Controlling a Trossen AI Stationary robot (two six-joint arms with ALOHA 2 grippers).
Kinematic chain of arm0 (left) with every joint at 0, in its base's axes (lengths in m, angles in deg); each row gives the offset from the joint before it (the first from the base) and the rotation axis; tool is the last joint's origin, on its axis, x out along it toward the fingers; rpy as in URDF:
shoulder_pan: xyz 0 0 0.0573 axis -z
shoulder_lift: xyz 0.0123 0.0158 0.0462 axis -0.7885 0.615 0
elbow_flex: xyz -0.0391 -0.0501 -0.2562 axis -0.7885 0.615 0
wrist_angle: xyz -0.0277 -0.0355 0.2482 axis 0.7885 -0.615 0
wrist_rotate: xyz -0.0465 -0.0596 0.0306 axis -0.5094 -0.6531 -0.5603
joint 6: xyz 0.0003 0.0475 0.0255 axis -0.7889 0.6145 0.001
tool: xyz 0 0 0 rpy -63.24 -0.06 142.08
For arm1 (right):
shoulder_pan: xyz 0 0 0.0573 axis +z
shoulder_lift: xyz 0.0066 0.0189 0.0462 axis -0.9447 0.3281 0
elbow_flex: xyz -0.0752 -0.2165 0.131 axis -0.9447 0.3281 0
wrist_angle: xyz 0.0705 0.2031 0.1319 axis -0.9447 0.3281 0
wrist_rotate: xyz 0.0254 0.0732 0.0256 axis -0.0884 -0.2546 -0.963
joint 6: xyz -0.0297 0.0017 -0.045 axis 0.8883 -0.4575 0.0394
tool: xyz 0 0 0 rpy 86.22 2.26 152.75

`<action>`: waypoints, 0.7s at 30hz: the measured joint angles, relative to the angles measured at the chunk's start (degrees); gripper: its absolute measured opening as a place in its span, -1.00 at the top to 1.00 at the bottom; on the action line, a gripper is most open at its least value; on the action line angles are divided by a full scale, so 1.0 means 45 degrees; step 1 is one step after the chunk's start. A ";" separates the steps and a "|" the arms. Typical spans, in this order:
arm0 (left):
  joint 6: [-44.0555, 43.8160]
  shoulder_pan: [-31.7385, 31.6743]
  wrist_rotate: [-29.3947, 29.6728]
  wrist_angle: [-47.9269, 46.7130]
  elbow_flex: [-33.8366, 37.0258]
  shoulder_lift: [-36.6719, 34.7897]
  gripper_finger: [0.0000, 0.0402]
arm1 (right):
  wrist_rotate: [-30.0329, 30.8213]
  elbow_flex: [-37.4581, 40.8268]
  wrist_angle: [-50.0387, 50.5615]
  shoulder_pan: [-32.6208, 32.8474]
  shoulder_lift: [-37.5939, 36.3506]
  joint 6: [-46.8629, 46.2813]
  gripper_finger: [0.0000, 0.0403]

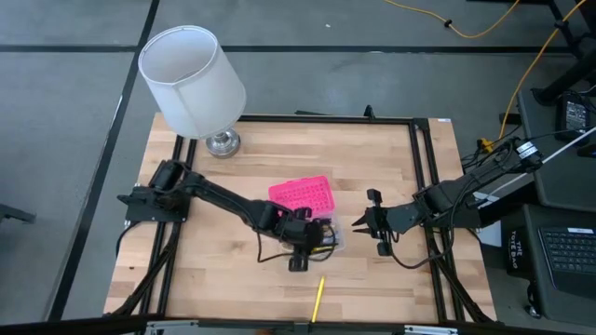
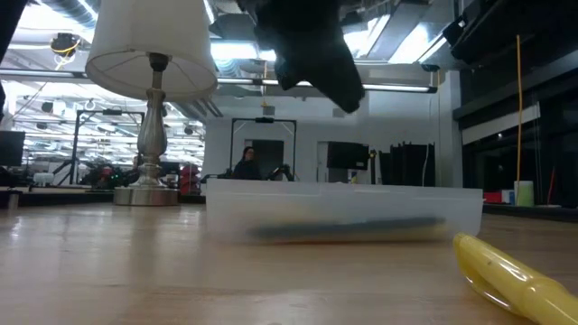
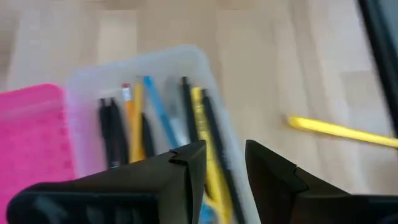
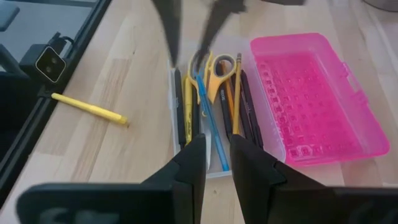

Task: Pick & place school supplies into a supply box
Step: Put the yellow pen into the pink supply box

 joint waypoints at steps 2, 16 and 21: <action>-0.0108 0.0264 -0.0019 0.0060 -0.0013 0.0000 0.48 | 0.0000 0.0000 -0.0005 0.0000 0.0000 -0.0023 0.61; -0.0628 0.0976 -0.1190 -0.0365 -0.0013 -0.0027 0.51 | -0.0010 0.0004 -0.1114 0.0000 0.0395 -0.0038 0.61; 0.0895 0.1001 -0.1170 -0.0410 0.0015 -0.0234 0.61 | -0.0014 0.0005 -0.2090 0.0092 0.1599 0.0330 0.61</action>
